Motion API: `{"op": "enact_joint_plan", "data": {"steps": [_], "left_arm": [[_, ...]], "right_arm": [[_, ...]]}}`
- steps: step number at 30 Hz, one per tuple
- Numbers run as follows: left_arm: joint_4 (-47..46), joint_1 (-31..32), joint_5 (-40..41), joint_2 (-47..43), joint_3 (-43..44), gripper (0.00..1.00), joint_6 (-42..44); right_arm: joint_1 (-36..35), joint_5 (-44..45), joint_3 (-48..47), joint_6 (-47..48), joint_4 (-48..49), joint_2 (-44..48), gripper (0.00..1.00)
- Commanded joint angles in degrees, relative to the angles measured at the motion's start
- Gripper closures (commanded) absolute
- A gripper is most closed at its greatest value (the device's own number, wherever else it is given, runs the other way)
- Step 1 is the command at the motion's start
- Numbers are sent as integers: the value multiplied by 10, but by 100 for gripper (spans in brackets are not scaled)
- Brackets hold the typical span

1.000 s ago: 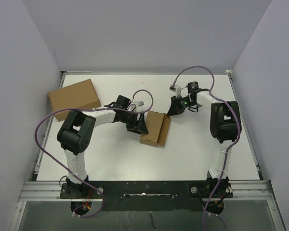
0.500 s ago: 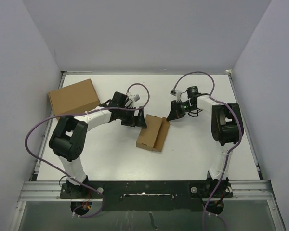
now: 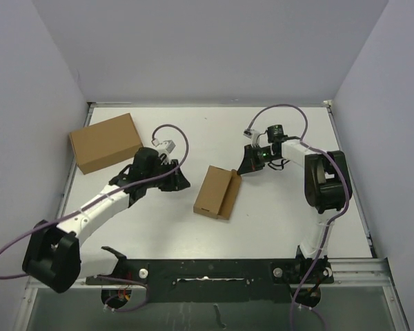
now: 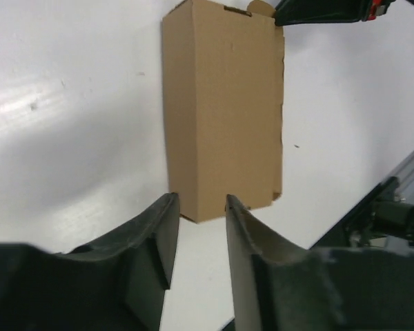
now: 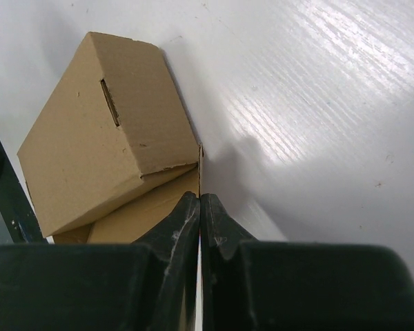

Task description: Fold the paper box

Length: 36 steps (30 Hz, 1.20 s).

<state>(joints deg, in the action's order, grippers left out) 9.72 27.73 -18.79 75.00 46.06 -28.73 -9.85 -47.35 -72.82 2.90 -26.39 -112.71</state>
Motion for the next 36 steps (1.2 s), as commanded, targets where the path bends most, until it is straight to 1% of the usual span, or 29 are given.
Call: {"op": "enact_joint_plan", "data": {"steps": [1, 4, 6, 9, 12, 15, 19, 24, 28, 36], "left_arm": [[39, 13, 10, -93, -32, 79, -83], [108, 33, 2, -112, -47, 89, -97], [121, 57, -1, -112, -62, 91, -114], [89, 99, 8, -95, -95, 92, -146], [23, 117, 10, -52, -119, 92, -170], [-38, 118, 11, -3, -119, 92, -172], [-78, 117, 19, 54, -86, 91, -164], [-79, 115, 28, 101, -55, 91, -153], [-76, 104, 28, 111, -44, 91, -141], [-60, 70, 11, 131, -15, 90, -99]], "right_arm": [[-6, -2, 2, -14, 19, 33, 100], [-7, -1, 2, -15, 20, 33, 100], [-8, 2, 4, -18, 21, 34, 100], [-6, 3, 7, -20, 24, 35, 100], [-6, 2, 12, -24, 27, 36, 100], [-4, 0, 22, -29, 32, 41, 100], [-3, 3, 43, -48, 50, 56, 100], [0, 17, 76, -88, 85, 82, 100], [0, 37, 98, -123, 106, 98, 100], [1, 54, 122, -170, 111, 109, 100]]}}
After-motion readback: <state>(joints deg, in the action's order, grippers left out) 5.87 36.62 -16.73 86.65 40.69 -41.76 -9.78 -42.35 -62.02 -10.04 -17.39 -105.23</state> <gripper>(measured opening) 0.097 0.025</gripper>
